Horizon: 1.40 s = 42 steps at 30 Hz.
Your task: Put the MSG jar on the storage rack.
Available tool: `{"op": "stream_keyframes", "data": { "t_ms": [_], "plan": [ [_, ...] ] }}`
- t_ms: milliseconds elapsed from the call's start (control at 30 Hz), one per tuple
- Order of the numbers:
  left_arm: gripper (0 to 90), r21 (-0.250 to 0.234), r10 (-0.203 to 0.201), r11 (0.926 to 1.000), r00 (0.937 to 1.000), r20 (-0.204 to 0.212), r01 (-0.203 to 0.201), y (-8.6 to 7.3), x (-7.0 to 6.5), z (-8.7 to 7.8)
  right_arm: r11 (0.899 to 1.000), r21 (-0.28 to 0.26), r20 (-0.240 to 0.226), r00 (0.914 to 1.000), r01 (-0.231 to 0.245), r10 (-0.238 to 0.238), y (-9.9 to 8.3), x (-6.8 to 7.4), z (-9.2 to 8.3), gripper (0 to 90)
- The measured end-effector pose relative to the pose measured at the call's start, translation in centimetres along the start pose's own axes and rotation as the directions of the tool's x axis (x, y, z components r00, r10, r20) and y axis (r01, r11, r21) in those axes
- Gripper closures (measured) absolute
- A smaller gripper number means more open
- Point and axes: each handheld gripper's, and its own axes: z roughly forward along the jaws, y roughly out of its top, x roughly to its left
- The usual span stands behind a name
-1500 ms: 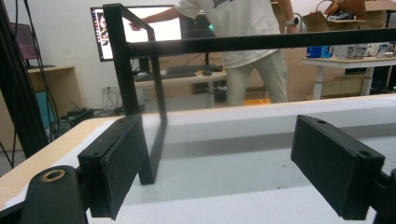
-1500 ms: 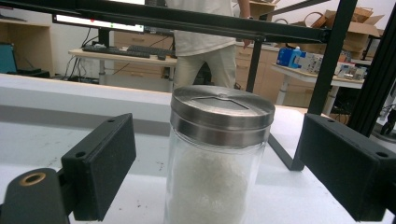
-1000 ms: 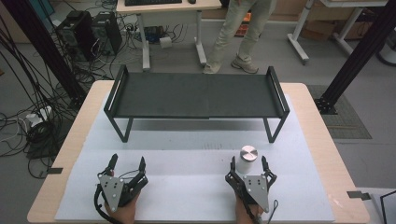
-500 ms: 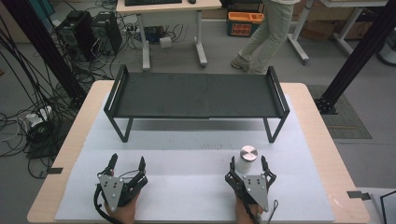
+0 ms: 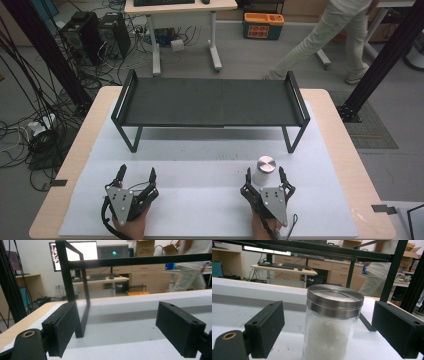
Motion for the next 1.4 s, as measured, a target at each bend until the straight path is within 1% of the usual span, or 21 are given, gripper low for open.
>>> {"op": "stream_keyframes", "data": {
  "t_ms": [200, 500, 633, 733, 833, 933, 1033, 1133, 1200, 1233, 1400],
  "plan": [
    [18.0, -0.003, 0.004, 1.0000, 1.0000, -0.001, -0.004, -0.1, 0.0, -0.1, 1.000, 0.001, -0.003, 1.0000, 0.006, -0.006, 0.0, 0.0, 0.0, 10.1],
    [18.0, -0.010, -0.002, 1.0000, 1.0000, 0.005, 0.002, -0.1, 0.1, -0.1, 1.000, 0.031, 0.005, 1.0000, 0.002, -0.002, 0.5, 0.2, 0.2, 10.5],
    [18.0, -0.008, 0.001, 1.0000, 1.0000, 0.009, -0.001, -0.1, 0.1, -0.1, 0.999, 0.051, 0.015, 0.9999, -0.006, 0.005, 0.8, 0.4, 0.3, 11.7],
    [18.0, -0.010, 0.001, 1.0000, 1.0000, 0.009, -0.001, -0.1, 0.1, -0.1, 0.997, 0.068, 0.021, 0.9994, -0.028, 0.026, 1.1, 0.3, 0.6, 13.2],
    [18.0, -0.009, 0.000, 1.0000, 1.0000, 0.008, 0.000, -0.1, 0.1, -0.1, 0.996, 0.077, 0.026, 0.9991, -0.036, 0.034, 1.3, 0.3, 0.7, 15.6],
    [18.0, -0.009, -0.003, 1.0000, 1.0000, 0.006, 0.003, -0.1, 0.1, -0.1, 0.996, 0.084, 0.028, 0.9991, -0.034, 0.032, 1.3, 0.3, 0.8, 18.1],
    [18.1, -0.010, -0.004, 0.9999, 1.0000, 0.005, 0.004, -0.2, 0.1, -0.1, 0.996, 0.084, 0.030, 0.9989, -0.037, 0.034, 1.4, 0.3, 0.8, 22.7],
    [18.1, -0.010, -0.003, 0.9999, 1.0000, 0.005, 0.003, -0.1, 0.1, -0.1, 0.995, 0.088, 0.027, 0.9991, -0.036, 0.034, 1.4, 0.3, 0.9, 29.0],
    [18.1, -0.011, -0.004, 0.9999, 1.0000, 0.005, 0.004, -0.2, 0.1, -0.1, 0.995, 0.094, 0.028, 0.9989, -0.042, 0.039, 1.6, 0.3, 1.0, 37.7],
    [18.1, -0.010, -0.005, 0.9999, 1.0000, 0.004, 0.005, -0.2, 0.1, -0.1, 0.995, 0.093, 0.026, 0.9988, -0.045, 0.043, 1.6, 0.3, 1.0, 40.0],
    [18.1, -0.010, -0.005, 0.9999, 1.0000, 0.004, 0.005, -0.2, 0.1, -0.1, 0.996, 0.088, 0.015, 0.9995, -0.029, 0.028, 1.5, 0.2, 1.0, 40.7]
  ]
}}
